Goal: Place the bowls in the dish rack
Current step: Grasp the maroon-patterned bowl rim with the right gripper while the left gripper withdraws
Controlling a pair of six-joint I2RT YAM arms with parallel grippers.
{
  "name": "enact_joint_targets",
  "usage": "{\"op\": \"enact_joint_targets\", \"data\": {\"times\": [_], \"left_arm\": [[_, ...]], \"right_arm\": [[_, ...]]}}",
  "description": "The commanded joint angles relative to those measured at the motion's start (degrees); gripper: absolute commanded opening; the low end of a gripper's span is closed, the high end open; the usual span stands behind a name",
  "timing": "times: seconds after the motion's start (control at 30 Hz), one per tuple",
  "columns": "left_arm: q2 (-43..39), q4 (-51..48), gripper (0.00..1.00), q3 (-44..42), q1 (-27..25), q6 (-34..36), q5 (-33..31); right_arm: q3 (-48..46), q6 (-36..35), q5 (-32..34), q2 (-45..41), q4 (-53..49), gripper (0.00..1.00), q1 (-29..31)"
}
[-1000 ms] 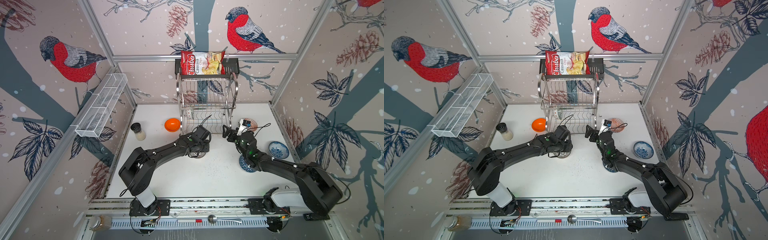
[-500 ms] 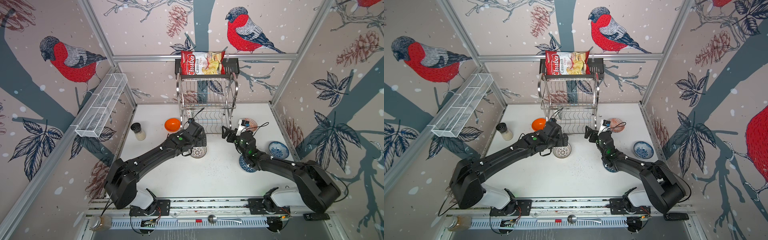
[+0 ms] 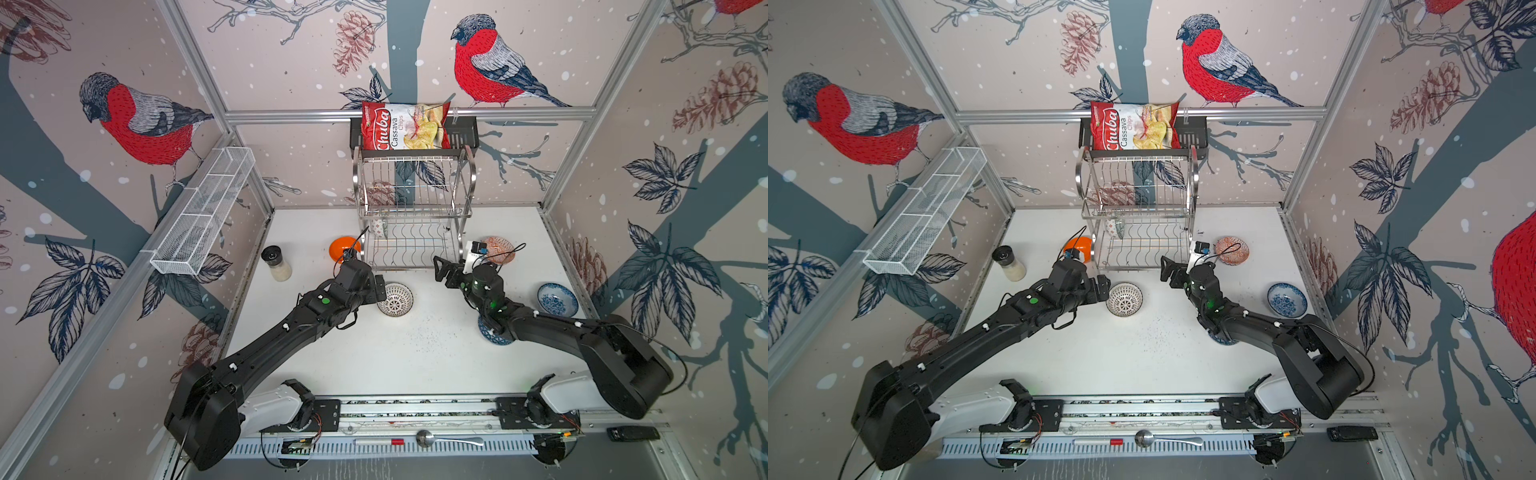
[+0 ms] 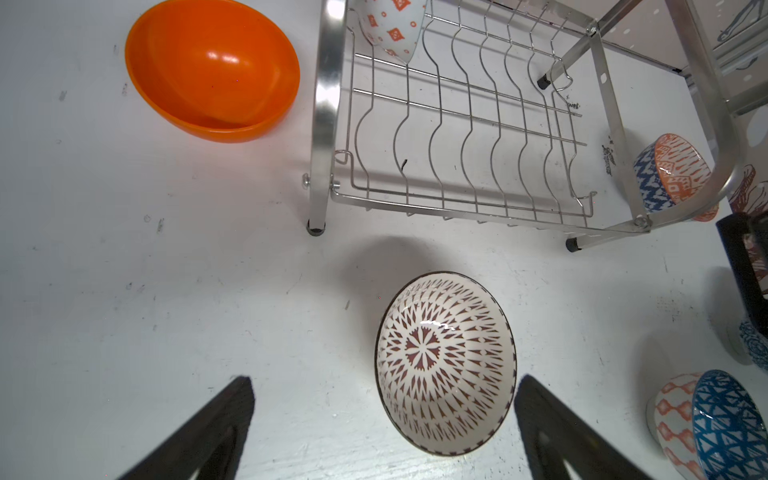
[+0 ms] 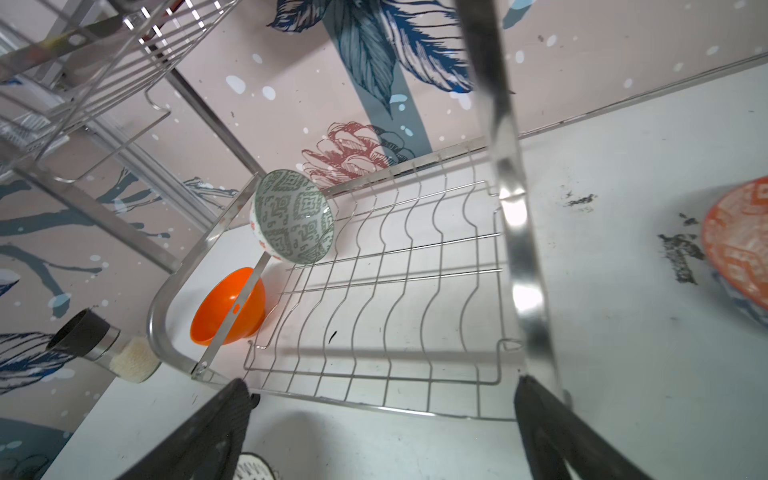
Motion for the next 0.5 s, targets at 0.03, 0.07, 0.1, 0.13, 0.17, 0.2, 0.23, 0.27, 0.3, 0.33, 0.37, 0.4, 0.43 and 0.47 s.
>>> {"op": "enact_joint_targets", "data": {"times": [0.03, 0.07, 0.1, 0.13, 0.17, 0.2, 0.23, 0.27, 0.3, 0.33, 0.37, 0.4, 0.43, 0.47], "left_arm": [[-2.83, 6.33, 0.98, -5.29, 2.73, -2.5, 6.71], [-4.23, 8.93, 0.98, -7.58, 3.9, -3.24, 9.45], [-5.4, 11.36, 0.98, -9.86, 5.02, -3.71, 11.8], [-6.29, 12.82, 0.98, -11.42, 5.69, -4.34, 12.89], [-6.96, 13.92, 0.98, -12.54, 6.27, -4.51, 13.9], [-7.42, 14.5, 0.98, -13.37, 6.51, -4.42, 14.36], [-7.69, 14.86, 0.98, -13.77, 6.5, -4.28, 14.49], [-7.88, 15.49, 0.98, -14.28, 6.57, -4.06, 15.06], [-7.99, 16.18, 0.98, -14.77, 6.53, -3.89, 15.66], [-8.0, 17.13, 0.98, -15.4, 6.57, -3.89, 16.41], [-7.88, 18.24, 0.98, -16.02, 6.52, -3.97, 17.03], [-7.75, 18.98, 0.98, -16.52, 6.62, -4.12, 17.52], [-7.45, 19.7, 0.98, -17.0, 6.66, -4.25, 17.85], [-7.18, 20.07, 0.98, -17.41, 6.65, -4.24, 17.83]], "right_arm": [[2.88, -4.2, -1.07, 2.81, -0.3, 1.0, 2.78], [4.26, -4.05, -1.05, 4.06, -2.06, 1.0, 3.49], [5.73, -3.83, -0.87, 5.29, -3.84, 1.0, 4.13], [6.98, -3.58, -0.75, 6.15, -6.06, 1.0, 4.64], [8.58, -3.21, -0.8, 7.12, -8.87, 1.0, 5.19], [9.96, -3.02, -1.18, 7.83, -11.74, 1.0, 5.65], [11.17, -2.89, -1.72, 8.49, -14.36, 1.0, 6.05], [12.4, -2.67, -1.87, 9.18, -17.15, 1.0, 6.44], [13.16, -2.7, -1.95, 9.63, -19.22, 0.99, 6.94], [13.83, -2.82, -1.77, 10.05, -21.02, 1.0, 7.5], [14.0, -3.0, -1.16, 10.34, -22.31, 1.0, 8.25], [14.04, -3.09, -0.7, 10.54, -22.93, 1.0, 8.79], [14.12, -3.2, -0.63, 10.94, -23.62, 1.0, 9.34], [14.23, -3.43, -0.51, 11.43, -23.97, 0.98, 9.91]]}}
